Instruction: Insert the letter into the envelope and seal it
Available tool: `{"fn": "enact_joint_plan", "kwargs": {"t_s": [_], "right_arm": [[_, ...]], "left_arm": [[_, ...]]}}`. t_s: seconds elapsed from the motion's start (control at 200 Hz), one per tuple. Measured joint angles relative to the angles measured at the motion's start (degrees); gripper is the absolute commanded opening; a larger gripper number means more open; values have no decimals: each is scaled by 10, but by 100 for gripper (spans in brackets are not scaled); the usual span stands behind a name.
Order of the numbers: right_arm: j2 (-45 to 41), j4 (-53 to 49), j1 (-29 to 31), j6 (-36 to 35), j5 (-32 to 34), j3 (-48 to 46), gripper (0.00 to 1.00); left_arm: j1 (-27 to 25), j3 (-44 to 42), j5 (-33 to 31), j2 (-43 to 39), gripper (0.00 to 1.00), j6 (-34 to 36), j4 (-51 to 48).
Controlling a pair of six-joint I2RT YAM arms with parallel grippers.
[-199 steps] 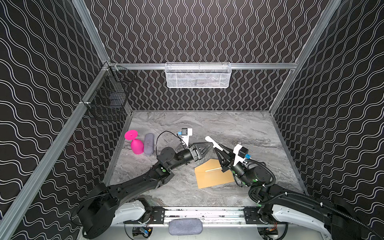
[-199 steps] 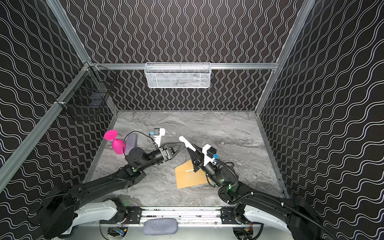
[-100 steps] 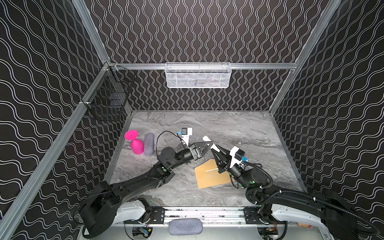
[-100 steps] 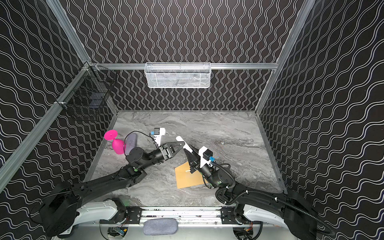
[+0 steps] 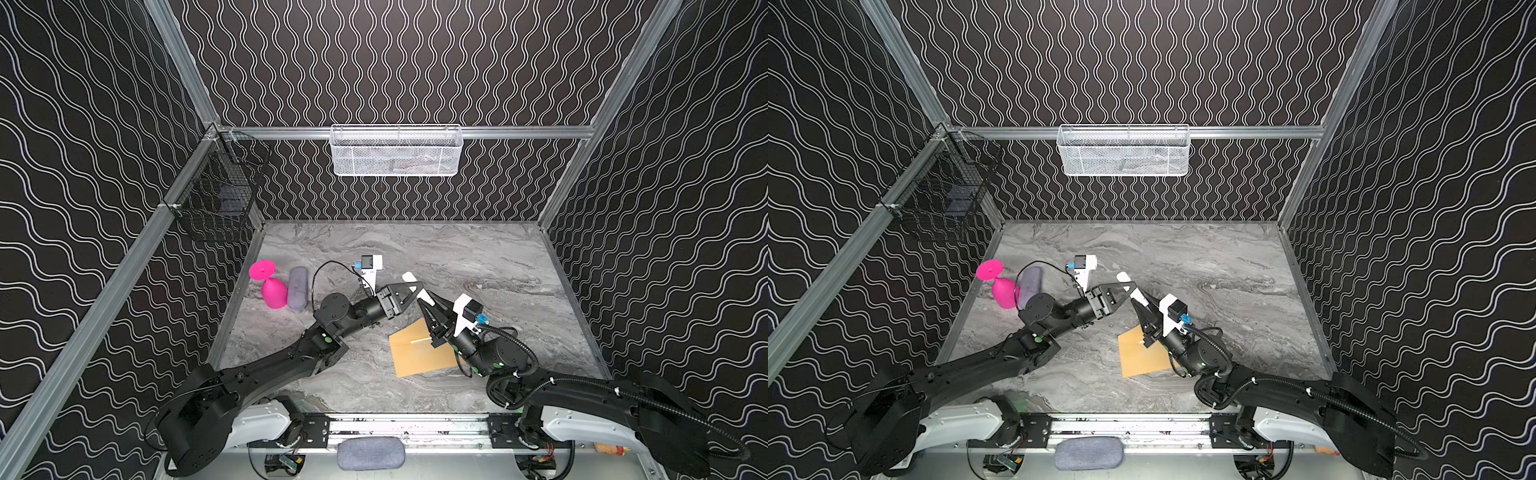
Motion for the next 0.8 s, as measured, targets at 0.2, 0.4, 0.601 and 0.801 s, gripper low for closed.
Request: {"fn": "enact_joint_plan", "kwargs": {"t_s": [0.2,0.4,0.601,0.801], "right_arm": [[5,3,1,0,-1,0,0],[-6,-17,2,15,-5,6,37],[-86,-181,1,73,-30,38,73],[-162,-422,-17,132,-103,123,78]], "left_arm": [[3,1,2,-13,25,12,-21],[9,12,14,-24,16,29,-56],[38,17,50,-27,7,69,-76],[79,21,125,-27,2,119,-117]]}}
